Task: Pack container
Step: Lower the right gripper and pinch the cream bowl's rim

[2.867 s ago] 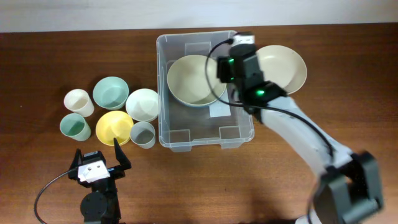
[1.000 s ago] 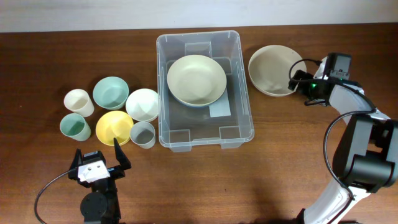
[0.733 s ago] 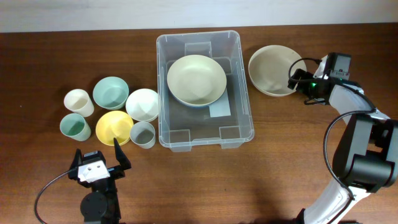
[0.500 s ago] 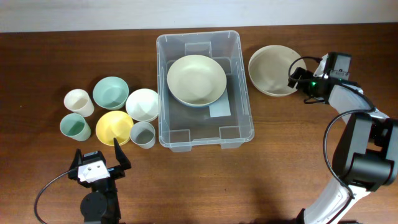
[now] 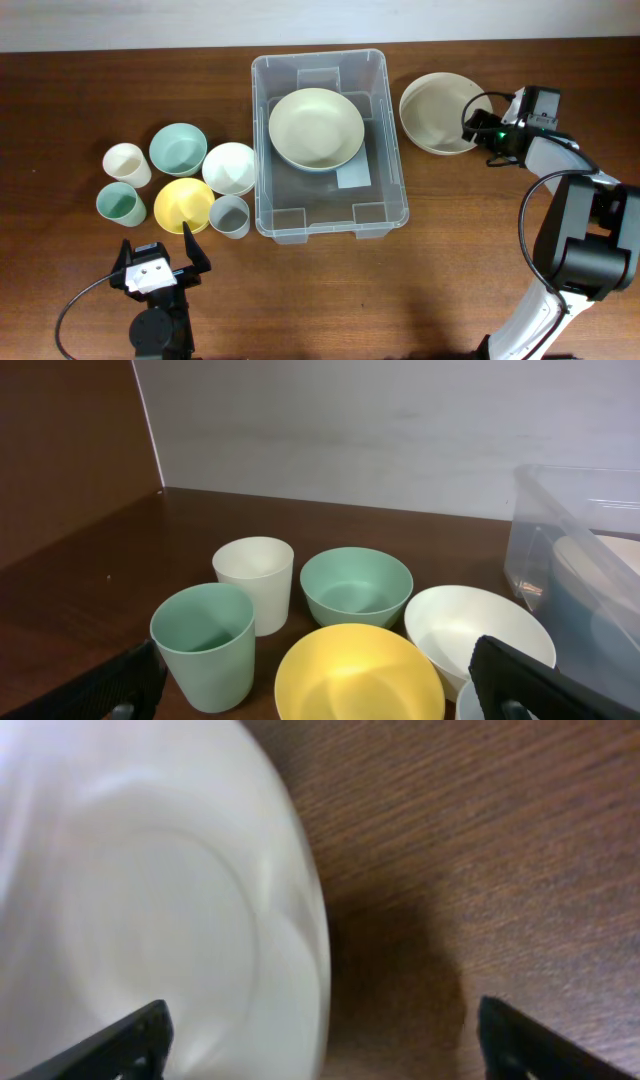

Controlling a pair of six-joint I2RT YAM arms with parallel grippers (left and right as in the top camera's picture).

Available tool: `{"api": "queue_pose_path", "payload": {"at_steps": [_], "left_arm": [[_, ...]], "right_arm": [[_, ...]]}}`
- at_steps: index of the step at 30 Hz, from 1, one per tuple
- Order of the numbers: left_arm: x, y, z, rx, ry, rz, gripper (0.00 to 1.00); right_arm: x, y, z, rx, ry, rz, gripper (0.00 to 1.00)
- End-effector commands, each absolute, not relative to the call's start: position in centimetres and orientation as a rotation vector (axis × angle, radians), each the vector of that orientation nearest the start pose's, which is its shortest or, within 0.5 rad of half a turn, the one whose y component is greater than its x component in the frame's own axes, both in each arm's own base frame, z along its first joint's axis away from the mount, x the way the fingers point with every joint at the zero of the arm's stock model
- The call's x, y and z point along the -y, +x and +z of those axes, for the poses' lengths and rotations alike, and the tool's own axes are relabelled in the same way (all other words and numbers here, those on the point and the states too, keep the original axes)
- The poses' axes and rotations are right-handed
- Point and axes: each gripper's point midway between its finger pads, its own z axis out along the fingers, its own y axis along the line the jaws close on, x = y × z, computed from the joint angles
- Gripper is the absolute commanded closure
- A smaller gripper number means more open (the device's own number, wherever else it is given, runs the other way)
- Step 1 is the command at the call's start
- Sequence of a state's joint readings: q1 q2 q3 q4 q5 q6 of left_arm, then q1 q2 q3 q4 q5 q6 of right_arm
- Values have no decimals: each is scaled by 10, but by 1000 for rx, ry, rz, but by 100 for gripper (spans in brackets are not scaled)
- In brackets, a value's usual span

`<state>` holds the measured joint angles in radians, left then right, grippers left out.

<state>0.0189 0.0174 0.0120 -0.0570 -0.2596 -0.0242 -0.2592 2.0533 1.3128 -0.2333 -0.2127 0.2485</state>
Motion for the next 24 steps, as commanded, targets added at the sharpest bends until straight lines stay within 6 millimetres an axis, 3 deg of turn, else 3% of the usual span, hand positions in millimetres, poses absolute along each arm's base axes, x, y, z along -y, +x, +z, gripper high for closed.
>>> {"api": "queue_pose_path", "payload": {"at_steps": [1, 24], "left_arm": [[-49, 240, 161, -1619, -244, 204, 1], [-49, 240, 161, -1619, -244, 204, 1]], "right_arm": [[89, 497, 26, -2468, 535, 283, 12], [82, 511, 37, -2383, 622, 396, 15]]}}
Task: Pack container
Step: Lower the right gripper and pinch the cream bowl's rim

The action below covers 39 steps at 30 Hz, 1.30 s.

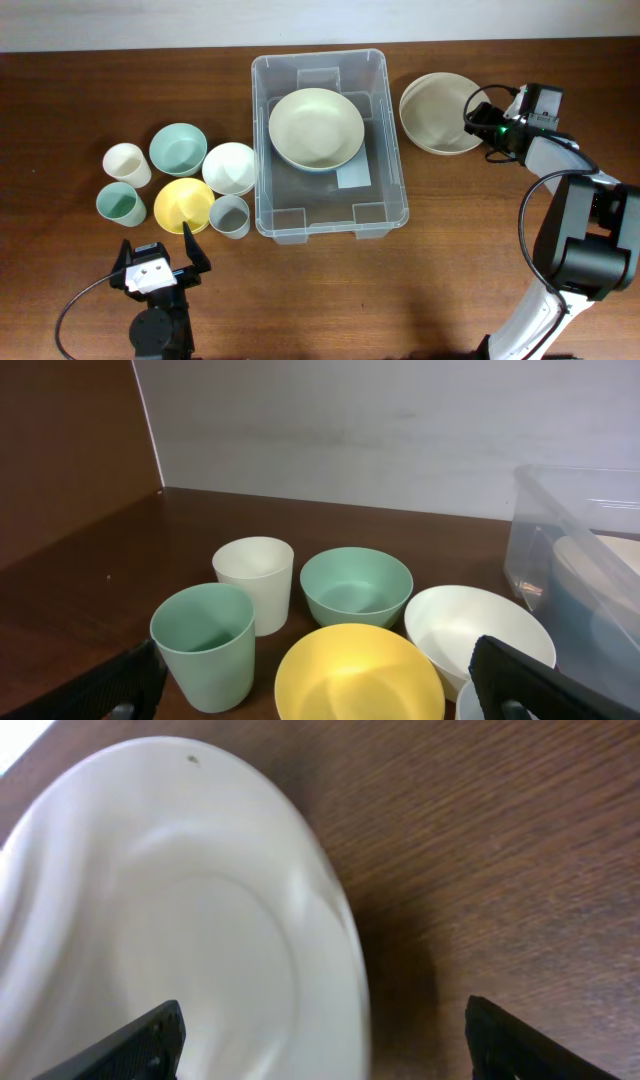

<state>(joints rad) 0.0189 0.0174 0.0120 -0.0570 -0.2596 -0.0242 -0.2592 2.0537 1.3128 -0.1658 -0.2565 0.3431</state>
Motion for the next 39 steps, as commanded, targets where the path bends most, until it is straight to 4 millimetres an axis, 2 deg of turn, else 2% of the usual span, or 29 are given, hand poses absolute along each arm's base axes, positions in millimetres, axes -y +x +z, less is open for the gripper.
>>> {"api": "queue_pose_path", "payload": {"at_steps": [1, 8, 16, 18, 20, 23, 27, 32, 35, 38, 39], "left_arm": [[-49, 240, 161, -1619, -244, 204, 1], [-49, 240, 161, -1619, -244, 204, 1], [-49, 240, 161, -1619, -244, 204, 1], [-49, 240, 161, -1619, -244, 204, 1], [-49, 240, 161, -1619, -244, 204, 0], [-49, 240, 161, -1619, -244, 204, 1], [-49, 240, 161, -1619, -244, 204, 1], [-49, 240, 161, -1619, -244, 204, 1], [-49, 240, 161, -1619, -244, 204, 0], [-49, 240, 161, -1619, -244, 204, 1], [-49, 240, 161, -1619, -244, 204, 1]], "right_arm": [[83, 511, 37, -2383, 622, 396, 15], [82, 509, 32, -2397, 629, 398, 15], [80, 505, 12, -2434, 643, 412, 15], [79, 506, 12, -2433, 641, 417, 23], [77, 507, 14, -2427, 631, 438, 37], [75, 508, 16, -2421, 624, 460, 66], [73, 509, 17, -2418, 617, 476, 94], [68, 509, 19, -2414, 602, 533, 96], [68, 509, 27, -2395, 591, 589, 96], [81, 510, 48, -2345, 593, 595, 96], [90, 509, 63, -2313, 598, 586, 96]]}}
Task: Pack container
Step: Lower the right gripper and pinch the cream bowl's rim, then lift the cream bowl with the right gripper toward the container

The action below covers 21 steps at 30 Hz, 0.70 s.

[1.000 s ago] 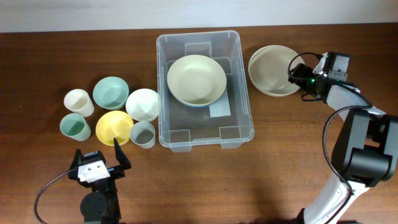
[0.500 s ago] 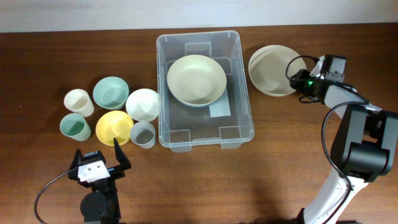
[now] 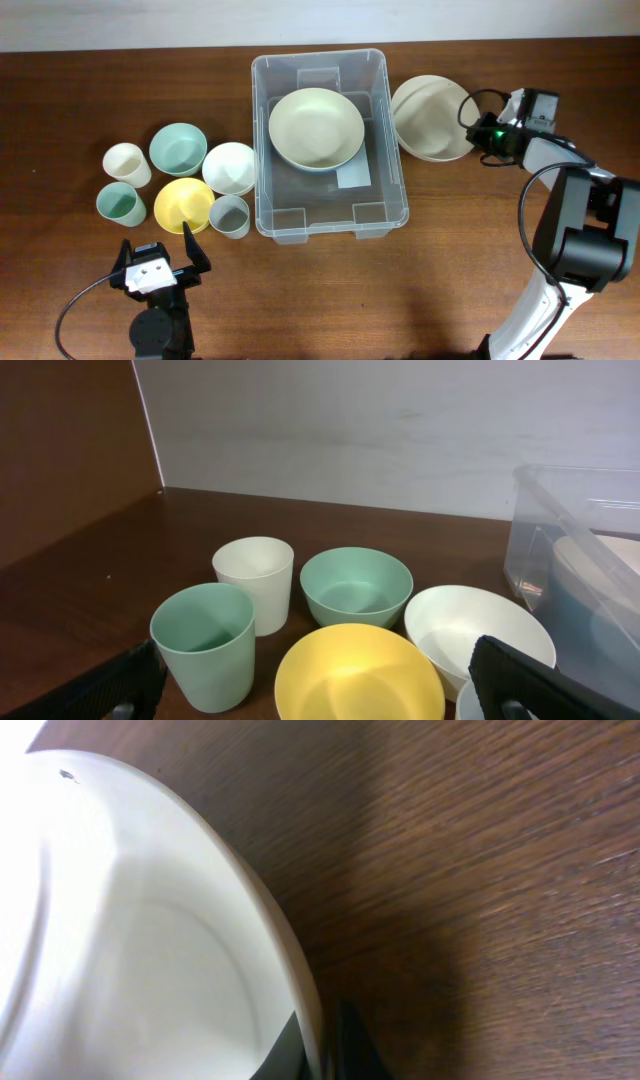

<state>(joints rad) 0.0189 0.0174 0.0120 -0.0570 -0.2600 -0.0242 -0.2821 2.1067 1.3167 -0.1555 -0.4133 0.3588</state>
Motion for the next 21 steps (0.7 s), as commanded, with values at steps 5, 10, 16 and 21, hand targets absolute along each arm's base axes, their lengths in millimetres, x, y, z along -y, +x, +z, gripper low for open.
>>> {"api": "queue_pose_path", "payload": {"at_steps": [5, 10, 16, 21], "left_arm": [[-49, 240, 161, -1619, -244, 204, 1], [-49, 240, 161, -1619, -244, 204, 1], [-49, 240, 161, -1619, -244, 204, 1], [-49, 240, 161, -1619, -244, 204, 0]], "right_arm": [[127, 497, 129, -2196, 609, 517, 96], [128, 474, 196, -2131, 530, 456, 96], [62, 459, 252, -2107, 328, 481, 96], [-28, 459, 263, -2129, 127, 543, 96]]}}
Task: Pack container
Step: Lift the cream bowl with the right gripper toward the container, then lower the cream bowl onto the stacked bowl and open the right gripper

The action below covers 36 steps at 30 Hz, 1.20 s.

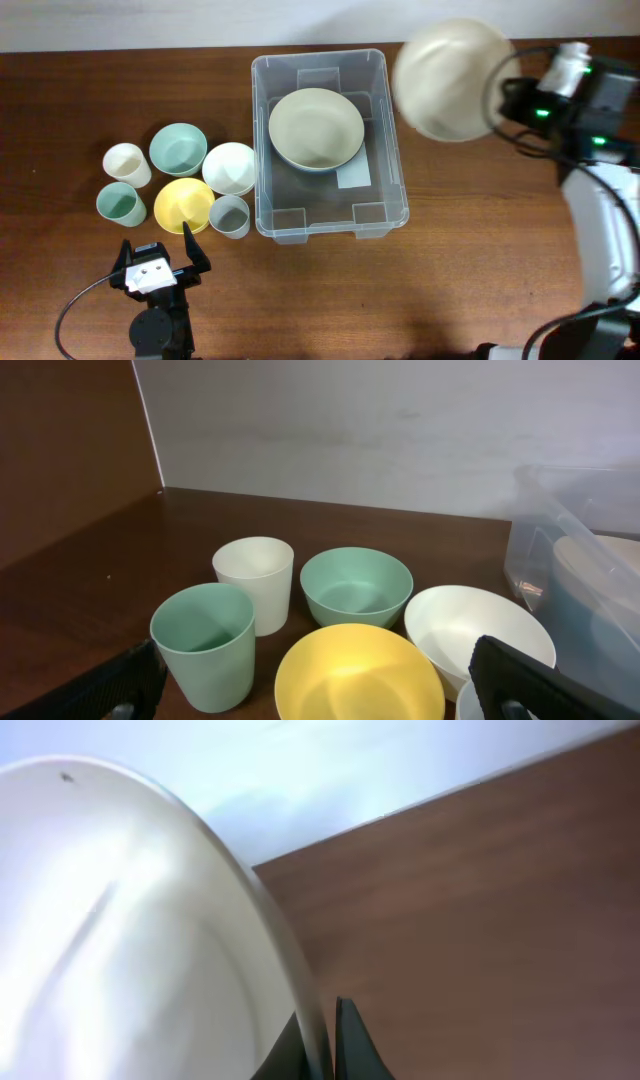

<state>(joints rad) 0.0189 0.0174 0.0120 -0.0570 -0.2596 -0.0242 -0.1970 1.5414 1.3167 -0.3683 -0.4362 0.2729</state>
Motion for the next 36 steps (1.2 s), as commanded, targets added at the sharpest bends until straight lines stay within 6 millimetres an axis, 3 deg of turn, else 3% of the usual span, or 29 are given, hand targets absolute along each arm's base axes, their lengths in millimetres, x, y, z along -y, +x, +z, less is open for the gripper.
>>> {"api": "queue_pose_path", "payload": {"at_steps": [1, 9, 14, 18, 32, 34, 36], "left_arm": [[-49, 240, 161, -1619, -244, 204, 1], [-49, 240, 161, -1619, -244, 204, 1], [-49, 240, 161, -1619, -244, 204, 1], [-49, 240, 161, -1619, -244, 204, 0], [-49, 240, 161, -1619, -244, 204, 1], [-49, 240, 161, -1619, -244, 204, 1], [-49, 240, 161, -1619, -244, 204, 1]], "right_arm": [[-43, 460, 259, -2144, 101, 532, 96], [-159, 464, 206, -2240, -122, 416, 96], [-196, 471, 178, -2244, -182, 390, 96], [-207, 481, 167, -2223, -189, 377, 96], [-195, 492, 158, -2213, -139, 288, 95], [-195, 493, 158, -2210, -139, 289, 69], [-195, 493, 158, -2210, -139, 289, 49]]}}
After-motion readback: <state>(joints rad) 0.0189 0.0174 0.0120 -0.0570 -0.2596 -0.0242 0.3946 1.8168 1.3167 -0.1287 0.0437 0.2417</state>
